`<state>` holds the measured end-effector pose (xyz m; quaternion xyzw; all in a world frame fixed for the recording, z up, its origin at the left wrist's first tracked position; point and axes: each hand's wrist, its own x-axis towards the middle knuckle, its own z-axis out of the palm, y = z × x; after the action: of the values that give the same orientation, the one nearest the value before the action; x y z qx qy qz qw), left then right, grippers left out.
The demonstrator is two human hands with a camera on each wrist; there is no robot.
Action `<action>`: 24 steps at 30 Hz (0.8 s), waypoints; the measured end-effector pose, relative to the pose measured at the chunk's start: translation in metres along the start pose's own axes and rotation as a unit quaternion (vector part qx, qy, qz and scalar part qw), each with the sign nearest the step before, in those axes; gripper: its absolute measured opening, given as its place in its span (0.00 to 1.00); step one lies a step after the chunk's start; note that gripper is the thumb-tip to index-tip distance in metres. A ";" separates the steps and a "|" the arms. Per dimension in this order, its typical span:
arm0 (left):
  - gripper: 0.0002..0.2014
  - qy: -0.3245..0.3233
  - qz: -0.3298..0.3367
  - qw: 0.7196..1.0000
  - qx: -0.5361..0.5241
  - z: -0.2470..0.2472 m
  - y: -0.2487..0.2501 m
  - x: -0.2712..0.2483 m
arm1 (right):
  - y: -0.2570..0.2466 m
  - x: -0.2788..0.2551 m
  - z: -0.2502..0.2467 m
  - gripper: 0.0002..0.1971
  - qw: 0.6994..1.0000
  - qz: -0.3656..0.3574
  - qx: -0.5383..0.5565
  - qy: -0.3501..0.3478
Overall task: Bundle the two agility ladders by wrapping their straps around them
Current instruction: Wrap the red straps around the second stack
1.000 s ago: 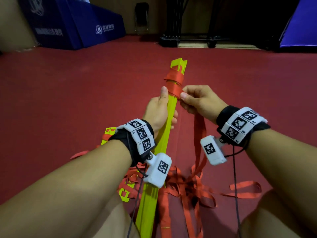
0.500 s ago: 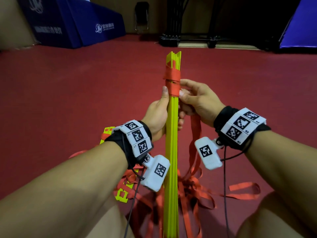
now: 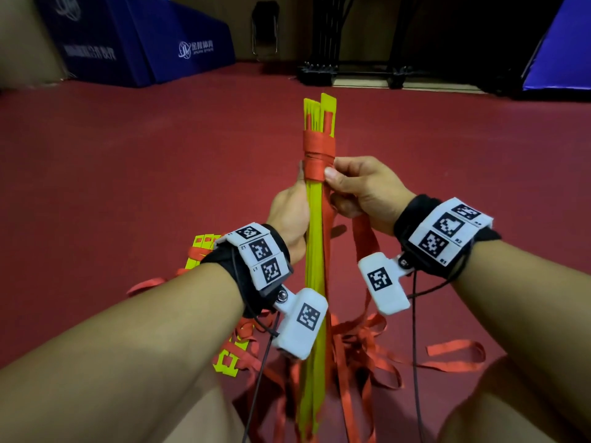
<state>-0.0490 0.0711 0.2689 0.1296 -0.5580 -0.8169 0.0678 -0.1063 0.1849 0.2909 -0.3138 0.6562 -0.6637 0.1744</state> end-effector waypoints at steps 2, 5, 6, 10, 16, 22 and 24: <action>0.30 0.013 0.006 1.000 -0.005 -0.001 0.000 0.001 | 0.000 0.000 0.000 0.09 0.999 -0.003 -0.029 0.018; 0.35 0.011 0.018 1.000 0.007 -0.003 -0.002 0.002 | 0.002 0.004 -0.001 0.10 0.994 -0.011 -0.083 0.070; 0.34 0.006 0.023 0.999 0.024 -0.003 -0.003 0.003 | 0.003 0.005 -0.002 0.11 0.991 -0.013 -0.096 0.090; 0.18 -0.019 0.061 0.996 0.068 0.001 -0.009 0.004 | 0.009 0.007 -0.008 0.19 0.978 -0.036 -0.162 0.126; 0.17 -0.030 0.104 0.989 0.104 -0.002 -0.009 0.005 | 0.001 0.005 -0.011 0.16 0.982 -0.044 -0.164 0.087; 0.15 -0.054 0.123 0.984 0.121 -0.004 -0.006 0.002 | -0.003 0.001 -0.018 0.11 0.985 -0.055 -0.159 0.041; 0.15 -0.053 0.132 0.982 0.125 -0.004 -0.006 0.002 | -0.003 0.002 -0.021 0.10 0.978 -0.072 -0.186 0.055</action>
<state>-0.0499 0.0697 0.2615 0.0184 -0.6704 -0.7305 0.1290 -0.1204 0.1996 0.2949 -0.3499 0.7525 -0.5572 0.0286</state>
